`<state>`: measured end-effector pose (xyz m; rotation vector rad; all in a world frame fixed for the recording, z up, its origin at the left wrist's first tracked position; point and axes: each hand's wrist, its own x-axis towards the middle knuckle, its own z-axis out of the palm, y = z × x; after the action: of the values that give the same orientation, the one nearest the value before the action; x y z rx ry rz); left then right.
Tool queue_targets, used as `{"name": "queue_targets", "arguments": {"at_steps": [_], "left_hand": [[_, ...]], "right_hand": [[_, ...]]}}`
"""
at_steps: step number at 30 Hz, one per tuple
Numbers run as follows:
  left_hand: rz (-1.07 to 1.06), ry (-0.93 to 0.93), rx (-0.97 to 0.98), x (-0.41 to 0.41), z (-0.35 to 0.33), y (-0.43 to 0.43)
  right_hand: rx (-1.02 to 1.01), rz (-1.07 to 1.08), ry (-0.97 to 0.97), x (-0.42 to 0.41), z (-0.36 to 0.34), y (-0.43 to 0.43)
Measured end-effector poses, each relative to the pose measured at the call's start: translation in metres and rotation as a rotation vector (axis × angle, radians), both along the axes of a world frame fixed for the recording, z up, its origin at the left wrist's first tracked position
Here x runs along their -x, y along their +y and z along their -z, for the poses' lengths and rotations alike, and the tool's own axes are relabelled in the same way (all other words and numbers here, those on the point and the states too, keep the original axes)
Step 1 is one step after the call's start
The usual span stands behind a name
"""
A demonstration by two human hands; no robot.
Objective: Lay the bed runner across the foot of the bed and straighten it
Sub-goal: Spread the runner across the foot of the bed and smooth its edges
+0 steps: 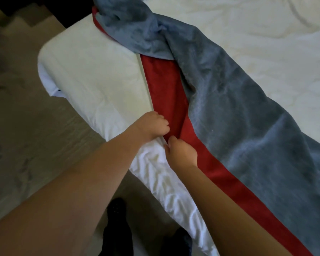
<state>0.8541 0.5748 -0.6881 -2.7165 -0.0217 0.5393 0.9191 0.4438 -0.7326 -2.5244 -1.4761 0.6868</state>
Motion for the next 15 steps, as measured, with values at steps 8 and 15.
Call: {"name": "queue_targets", "arguments": {"at_steps": [8, 15], "left_hand": [[0.11, 0.2, 0.312, 0.025, 0.016, 0.023], [0.187, 0.042, 0.298, 0.04, 0.013, 0.065]], "right_hand": [[-0.071, -0.017, -0.235, 0.059, -0.002, -0.007], [-0.012, 0.045, -0.239, 0.066, -0.002, 0.009]]}}
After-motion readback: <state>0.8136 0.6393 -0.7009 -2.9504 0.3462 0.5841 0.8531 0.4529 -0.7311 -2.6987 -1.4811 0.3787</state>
